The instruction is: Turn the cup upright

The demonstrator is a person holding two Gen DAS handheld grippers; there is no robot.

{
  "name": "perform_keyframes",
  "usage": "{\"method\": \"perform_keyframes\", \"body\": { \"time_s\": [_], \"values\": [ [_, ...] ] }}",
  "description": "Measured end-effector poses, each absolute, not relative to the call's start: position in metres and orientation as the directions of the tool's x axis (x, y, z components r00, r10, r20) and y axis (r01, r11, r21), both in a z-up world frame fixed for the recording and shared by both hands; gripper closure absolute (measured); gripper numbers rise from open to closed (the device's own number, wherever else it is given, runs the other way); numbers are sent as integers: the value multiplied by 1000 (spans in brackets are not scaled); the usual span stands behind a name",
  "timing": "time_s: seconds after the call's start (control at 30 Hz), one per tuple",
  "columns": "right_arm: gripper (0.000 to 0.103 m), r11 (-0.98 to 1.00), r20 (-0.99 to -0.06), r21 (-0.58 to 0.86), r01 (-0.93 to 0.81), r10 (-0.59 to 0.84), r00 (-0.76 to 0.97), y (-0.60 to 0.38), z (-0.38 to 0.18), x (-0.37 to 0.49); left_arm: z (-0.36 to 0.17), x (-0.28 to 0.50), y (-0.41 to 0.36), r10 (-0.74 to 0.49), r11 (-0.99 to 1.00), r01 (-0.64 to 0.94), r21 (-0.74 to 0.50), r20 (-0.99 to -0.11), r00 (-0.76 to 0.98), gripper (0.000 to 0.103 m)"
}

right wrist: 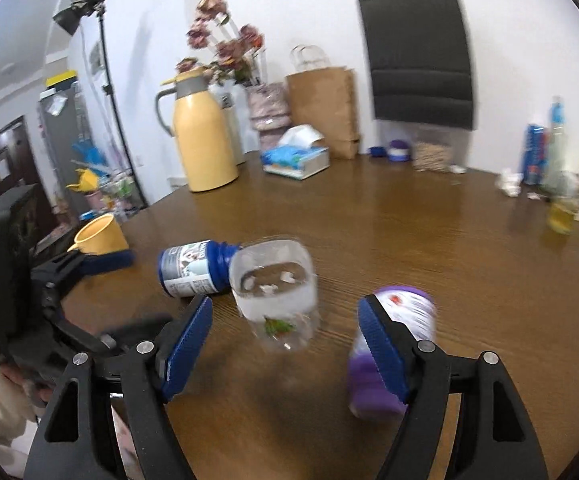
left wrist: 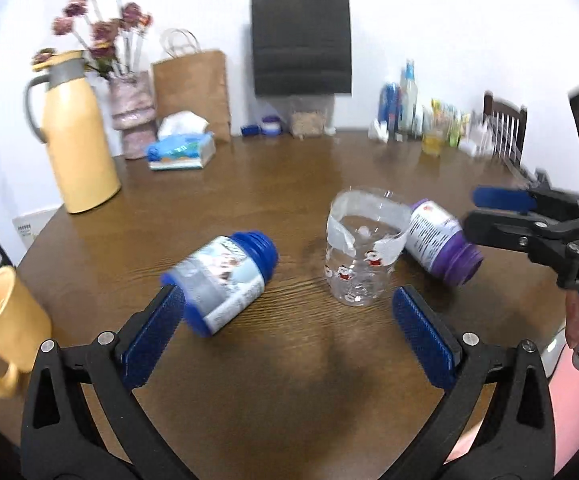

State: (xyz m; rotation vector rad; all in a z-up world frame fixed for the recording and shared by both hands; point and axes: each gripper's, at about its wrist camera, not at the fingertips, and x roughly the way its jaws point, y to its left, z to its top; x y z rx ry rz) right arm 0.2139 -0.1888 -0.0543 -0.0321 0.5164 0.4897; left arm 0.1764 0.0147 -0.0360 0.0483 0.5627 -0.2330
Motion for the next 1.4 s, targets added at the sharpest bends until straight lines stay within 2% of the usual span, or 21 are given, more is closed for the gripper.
{"method": "perform_keyframes", "body": {
  "time_s": [0.2,0.3,0.37,0.5,0.63,0.77,0.9,1.2,1.4],
  "values": [
    [18,925,-425,58,-376,364,829,-201,-37,153,-22,123,31,-128,991,129,-30,-484,865,0],
    [18,925,-397,63,-375,368,841,-201,-36,132,-12,108,33,-30,998,49,33,-431,902,0],
    [18,936,-399,61,-346,340,851,-197,-38,126,-6,100,36,31,999,-22,25,-412,911,0],
    [18,931,-408,51,-361,350,843,-186,-44,115,0,86,35,7,1000,-3,9,-393,919,0],
    [18,938,-388,73,-338,339,857,-185,-53,93,4,61,31,71,997,-61,42,-324,943,0],
    [18,949,-297,57,-310,313,902,-179,-67,54,-15,27,32,53,998,-57,-2,-358,932,0],
    [18,950,-280,-23,-311,293,914,-168,-78,30,-17,16,28,41,999,-47,-10,-351,936,0],
    [18,937,-230,-2,-350,340,912,-165,-78,12,-10,4,22,19,1000,-19,3,-291,956,0],
    [18,941,-206,16,-338,334,920,-169,-74,10,-3,-9,16,0,1000,7,30,-218,976,0]
  ]
}}
